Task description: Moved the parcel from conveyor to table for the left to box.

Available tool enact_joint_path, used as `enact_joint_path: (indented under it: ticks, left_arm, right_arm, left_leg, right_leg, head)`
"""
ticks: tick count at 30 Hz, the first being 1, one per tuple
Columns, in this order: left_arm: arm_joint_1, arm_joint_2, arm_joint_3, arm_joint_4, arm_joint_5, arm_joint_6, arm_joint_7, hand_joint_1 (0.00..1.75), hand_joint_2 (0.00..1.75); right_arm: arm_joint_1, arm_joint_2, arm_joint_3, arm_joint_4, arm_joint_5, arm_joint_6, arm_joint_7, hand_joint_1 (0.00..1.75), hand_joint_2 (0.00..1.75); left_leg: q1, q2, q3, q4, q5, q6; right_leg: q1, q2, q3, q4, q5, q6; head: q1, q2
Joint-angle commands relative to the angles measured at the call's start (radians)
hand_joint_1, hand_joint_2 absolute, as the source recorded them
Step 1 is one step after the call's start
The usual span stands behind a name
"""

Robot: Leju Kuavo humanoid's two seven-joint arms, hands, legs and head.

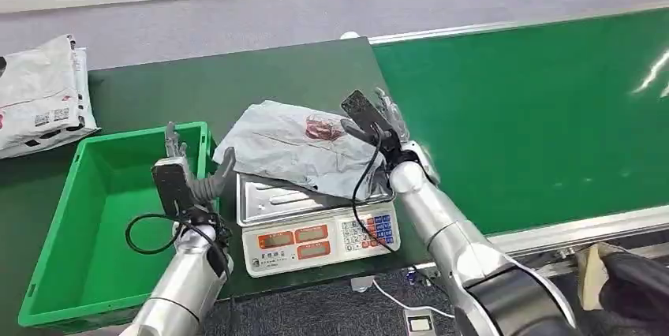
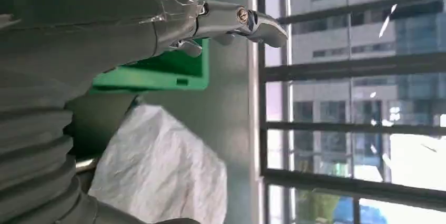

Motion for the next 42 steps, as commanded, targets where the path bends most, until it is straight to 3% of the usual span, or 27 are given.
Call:
enact_joint_path:
  ticks: [1, 3, 5, 7, 10, 17, 22, 25, 29, 30, 31, 32, 34, 42]
  left_arm:
    - [-0.187, 0.018, -0.191, 0.230, -0.228, 0.122, 0.030, 0.00, 1.75]
    - [-0.191, 0.013, -0.192, 0.236, -0.231, 0.125, 0.033, 0.00, 1.75]
    - [-0.194, 0.013, -0.201, 0.244, -0.245, 0.124, 0.035, 0.00, 1.75]
    - [-0.234, 0.006, -0.296, 0.308, -0.376, 0.129, 0.112, 0.00, 1.75]
    - [-0.270, -0.017, -0.363, 0.355, -0.496, 0.086, 0.198, 0.00, 1.75]
    - [-0.272, -0.018, -0.365, 0.366, -0.506, 0.060, 0.200, 0.00, 1.75]
    - [-0.299, -0.019, -0.496, 0.436, -0.688, 0.026, 0.346, 0.00, 1.75]
    - [-0.308, -0.015, -0.588, 0.459, -0.803, -0.111, 0.403, 0.00, 1.75]
    - [-0.325, -0.010, -0.696, 0.490, -0.919, -0.412, 0.468, 0.00, 1.75]
    - [-0.325, -0.006, -0.704, 0.490, -0.930, -0.433, 0.478, 0.12, 1.75]
    - [-0.325, -0.004, -0.704, 0.488, -0.934, -0.438, 0.481, 0.12, 1.75]
    - [-0.325, -0.004, -0.704, 0.488, -0.934, -0.438, 0.481, 1.75, 1.75]
    - [-0.326, 0.004, -0.693, 0.489, -0.941, -0.500, 0.491, 1.75, 1.75]
    - [-0.341, 0.003, -0.684, 0.485, -0.956, -0.494, 0.509, 1.75, 1.75]
  right_arm:
    - [0.115, -0.068, -0.113, -0.218, -0.320, -0.204, -0.212, 0.00, 1.75]
    - [0.117, -0.072, -0.113, -0.214, -0.325, -0.203, -0.222, 0.00, 1.75]
    - [0.116, -0.068, -0.118, -0.206, -0.337, -0.212, -0.229, 0.00, 1.75]
    - [0.120, -0.064, -0.165, -0.167, -0.396, -0.259, -0.240, 0.00, 1.75]
    - [0.109, -0.065, -0.213, -0.063, -0.460, -0.231, -0.275, 0.00, 1.75]
    - [0.105, -0.057, -0.221, -0.039, -0.471, -0.220, -0.293, 0.00, 1.75]
    - [0.072, -0.027, -0.230, 0.005, -0.489, -0.157, -0.292, 0.00, 1.75]
    - [0.048, -0.007, -0.221, 0.003, -0.472, -0.131, -0.289, 0.00, 1.75]
    - [0.060, 0.011, -0.209, -0.057, -0.452, -0.084, -0.273, 0.00, 1.75]
    - [0.062, 0.015, -0.204, -0.068, -0.444, -0.085, -0.274, 0.00, 1.75]
    - [0.065, 0.018, -0.202, -0.077, -0.441, -0.088, -0.268, 0.00, 1.75]
    - [0.065, 0.018, -0.202, -0.077, -0.441, -0.088, -0.268, 0.00, 1.75]
    - [0.080, 0.025, -0.196, -0.119, -0.424, -0.068, -0.261, 0.00, 1.75]
    - [0.098, 0.027, -0.205, -0.176, -0.408, -0.073, -0.240, 0.00, 1.75]
  left_leg:
    - [0.001, -0.001, 0.000, 0.000, 0.000, 0.000]
    - [0.000, -0.007, 0.000, 0.000, 0.001, 0.000]
    - [0.001, -0.005, 0.000, 0.000, 0.001, 0.001]
    - [0.001, -0.004, 0.000, 0.000, 0.000, 0.001]
    - [0.000, -0.004, -0.001, 0.001, 0.001, 0.000]
    - [0.000, -0.001, -0.001, 0.001, 0.000, 0.001]
    - [0.000, -0.002, -0.001, 0.001, 0.000, 0.001]
    - [-0.001, 0.001, -0.002, 0.001, 0.000, 0.001]
    - [-0.001, 0.001, -0.003, 0.002, 0.000, 0.001]
    - [-0.001, 0.001, -0.003, 0.002, 0.000, 0.001]
    - [0.000, 0.001, -0.003, 0.002, 0.000, 0.001]
    - [-0.001, 0.001, -0.002, 0.001, 0.000, 0.001]
    - [-0.002, -0.001, 0.000, 0.000, 0.001, 0.002]
    - [0.000, -0.002, 0.001, 0.000, 0.002, 0.001]
  right_leg:
    - [0.001, 0.000, 0.001, -0.001, 0.000, -0.002]
    - [0.001, -0.007, 0.001, -0.001, 0.000, -0.001]
    - [0.001, -0.005, 0.002, -0.002, 0.000, -0.001]
    - [0.001, -0.003, 0.002, -0.003, 0.001, -0.001]
    - [0.000, -0.005, 0.000, -0.001, 0.000, -0.001]
    - [0.000, -0.002, 0.001, -0.002, 0.001, -0.001]
    - [0.001, -0.002, 0.000, -0.002, 0.001, -0.001]
    - [0.000, 0.001, -0.002, 0.000, 0.001, -0.001]
    - [-0.001, 0.001, -0.003, 0.001, 0.001, -0.001]
    - [0.000, 0.000, -0.003, 0.001, 0.001, -0.001]
    - [0.000, 0.001, -0.002, 0.000, 0.001, -0.001]
    - [-0.001, 0.000, -0.002, 0.000, 0.001, -0.001]
    - [-0.002, -0.003, 0.001, 0.000, 0.001, -0.001]
    - [0.000, -0.003, 0.003, -0.001, 0.002, -0.001]
  head:
    - [0.000, 0.000]
    - [0.000, 0.000]
    - [0.000, 0.000]
    - [0.000, 0.000]
    - [0.000, 0.000]
    - [0.000, 0.000]
    - [0.000, 0.000]
    - [0.000, 0.000]
    - [0.000, 0.000]
    - [0.000, 0.000]
    - [0.000, 0.000]
    - [0.000, 0.000]
    - [0.000, 0.000]
    - [0.000, 0.000]
